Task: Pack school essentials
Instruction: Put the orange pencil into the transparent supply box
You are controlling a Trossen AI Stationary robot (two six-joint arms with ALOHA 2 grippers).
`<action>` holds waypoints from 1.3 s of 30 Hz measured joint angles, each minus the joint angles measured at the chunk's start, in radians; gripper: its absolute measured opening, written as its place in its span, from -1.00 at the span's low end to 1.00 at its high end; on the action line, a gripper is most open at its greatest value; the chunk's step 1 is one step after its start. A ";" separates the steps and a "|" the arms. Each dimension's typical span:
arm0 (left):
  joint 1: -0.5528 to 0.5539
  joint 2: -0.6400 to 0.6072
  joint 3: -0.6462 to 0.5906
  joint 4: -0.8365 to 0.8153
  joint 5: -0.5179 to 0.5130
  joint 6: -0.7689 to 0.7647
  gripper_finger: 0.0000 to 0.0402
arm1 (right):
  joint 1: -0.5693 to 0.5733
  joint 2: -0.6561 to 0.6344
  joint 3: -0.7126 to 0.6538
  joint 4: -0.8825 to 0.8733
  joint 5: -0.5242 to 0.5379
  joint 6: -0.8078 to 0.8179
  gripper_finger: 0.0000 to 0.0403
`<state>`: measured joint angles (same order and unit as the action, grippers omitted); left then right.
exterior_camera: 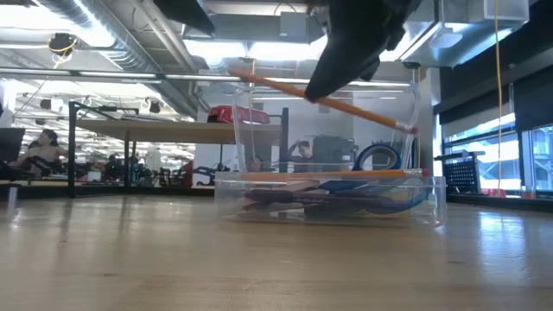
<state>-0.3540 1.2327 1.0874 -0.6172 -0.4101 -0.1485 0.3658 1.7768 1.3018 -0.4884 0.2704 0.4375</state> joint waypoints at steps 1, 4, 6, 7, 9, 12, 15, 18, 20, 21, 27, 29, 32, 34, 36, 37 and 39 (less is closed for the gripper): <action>-0.006 0.000 0.000 0.007 0.012 0.000 0.96 | -0.005 0.004 0.000 -0.001 0.001 -0.003 -0.92; -0.018 0.000 0.000 0.024 0.066 -0.006 0.96 | -0.019 0.013 0.000 -0.004 0.011 -0.011 -0.92; -0.025 0.000 0.000 0.035 0.087 -0.013 0.96 | -0.026 0.013 0.000 -0.008 0.026 -0.030 -0.92; -0.028 0.000 0.000 0.037 0.087 -0.022 0.96 | -0.029 0.013 0.000 -0.009 0.035 -0.039 -0.92; -0.033 0.000 0.000 0.036 0.087 -0.026 0.96 | -0.035 0.013 0.000 -0.018 0.043 -0.058 -0.92; -0.033 0.000 0.000 0.036 0.087 -0.028 0.96 | -0.042 0.013 0.000 -0.034 0.043 -0.080 -0.92; -0.033 0.000 0.000 0.036 0.087 -0.028 0.96 | -0.049 0.016 0.000 -0.062 0.043 -0.084 -0.92; -0.033 0.000 0.000 0.036 0.087 -0.028 0.96 | -0.050 0.016 0.000 -0.075 0.050 -0.113 -0.92; -0.033 0.000 0.000 0.035 0.086 -0.028 0.96 | -0.050 0.016 0.000 -0.074 0.052 -0.134 -0.92; -0.033 0.000 0.000 0.035 0.086 -0.027 0.96 | -0.050 0.016 0.000 -0.074 0.051 -0.134 -0.92; -0.033 0.000 0.000 0.034 0.081 -0.026 0.96 | -0.050 0.016 0.000 -0.075 0.043 -0.159 -0.92; -0.033 0.000 0.000 0.034 0.081 -0.025 0.96 | -0.050 0.016 0.000 -0.077 0.043 -0.167 -0.92; -0.033 0.000 0.000 0.034 0.081 -0.025 0.96 | -0.050 0.016 0.000 -0.086 0.025 -0.158 -0.92; -0.033 0.000 0.000 0.033 0.081 -0.025 0.96 | -0.050 0.017 0.000 -0.093 0.023 -0.149 -0.92; -0.033 0.000 0.000 0.034 0.081 -0.025 0.96 | -0.050 0.017 0.000 -0.106 0.023 -0.146 -0.92; -0.033 0.000 0.000 0.033 0.081 -0.025 0.96 | -0.050 0.017 0.000 -0.112 0.023 -0.141 -0.92; -0.033 0.000 0.000 0.034 0.081 -0.025 0.96 | -0.049 0.017 0.000 -0.121 0.017 -0.130 -0.92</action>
<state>-0.3866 1.2327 1.0874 -0.5835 -0.3294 -0.1730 0.3164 1.7935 1.3014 -0.6097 0.2872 0.3079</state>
